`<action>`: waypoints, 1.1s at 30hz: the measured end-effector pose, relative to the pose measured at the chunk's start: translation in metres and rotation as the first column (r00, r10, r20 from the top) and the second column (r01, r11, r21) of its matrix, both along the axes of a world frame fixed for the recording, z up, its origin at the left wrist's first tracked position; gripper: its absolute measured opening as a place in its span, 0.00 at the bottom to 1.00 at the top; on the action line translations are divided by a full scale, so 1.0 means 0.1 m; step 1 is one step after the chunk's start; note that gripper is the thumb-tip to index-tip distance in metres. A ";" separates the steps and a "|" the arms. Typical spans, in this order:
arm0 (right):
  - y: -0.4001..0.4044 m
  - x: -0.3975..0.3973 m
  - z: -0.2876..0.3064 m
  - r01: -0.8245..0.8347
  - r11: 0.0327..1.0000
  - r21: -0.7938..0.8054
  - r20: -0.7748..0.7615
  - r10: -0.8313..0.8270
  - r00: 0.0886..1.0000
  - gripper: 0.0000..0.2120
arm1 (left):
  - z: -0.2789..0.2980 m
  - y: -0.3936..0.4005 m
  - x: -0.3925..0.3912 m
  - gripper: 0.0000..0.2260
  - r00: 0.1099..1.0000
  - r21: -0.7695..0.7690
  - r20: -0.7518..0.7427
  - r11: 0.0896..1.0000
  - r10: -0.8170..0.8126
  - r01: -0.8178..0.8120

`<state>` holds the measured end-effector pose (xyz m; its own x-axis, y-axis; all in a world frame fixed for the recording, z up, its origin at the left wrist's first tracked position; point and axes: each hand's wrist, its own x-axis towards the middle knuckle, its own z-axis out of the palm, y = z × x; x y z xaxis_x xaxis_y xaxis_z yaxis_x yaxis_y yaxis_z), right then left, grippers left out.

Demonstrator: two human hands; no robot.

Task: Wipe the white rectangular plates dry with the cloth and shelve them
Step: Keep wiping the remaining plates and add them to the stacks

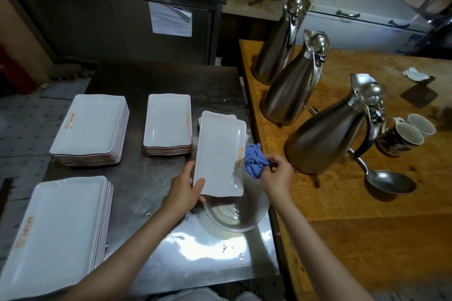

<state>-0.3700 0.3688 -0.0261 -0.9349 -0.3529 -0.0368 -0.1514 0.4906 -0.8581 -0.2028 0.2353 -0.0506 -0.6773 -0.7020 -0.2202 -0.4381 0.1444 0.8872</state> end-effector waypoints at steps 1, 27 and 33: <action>0.00 0.01 0.00 0.002 1.000 0.001 0.001 -0.002 1.000 0.14 | 0.01 0.00 0.00 0.17 1.000 -0.013 0.000 1.000 -0.001 0.001; 0.04 0.03 -0.03 -0.030 1.000 0.003 -0.018 0.030 0.999 0.14 | 0.06 -0.04 -0.03 0.21 0.993 -0.580 0.035 0.807 -0.110 0.110; 0.05 0.06 0.01 -0.033 0.999 0.006 -0.027 0.033 0.999 0.14 | 0.05 -0.02 -0.04 0.16 0.997 -0.408 0.043 0.910 -0.061 0.073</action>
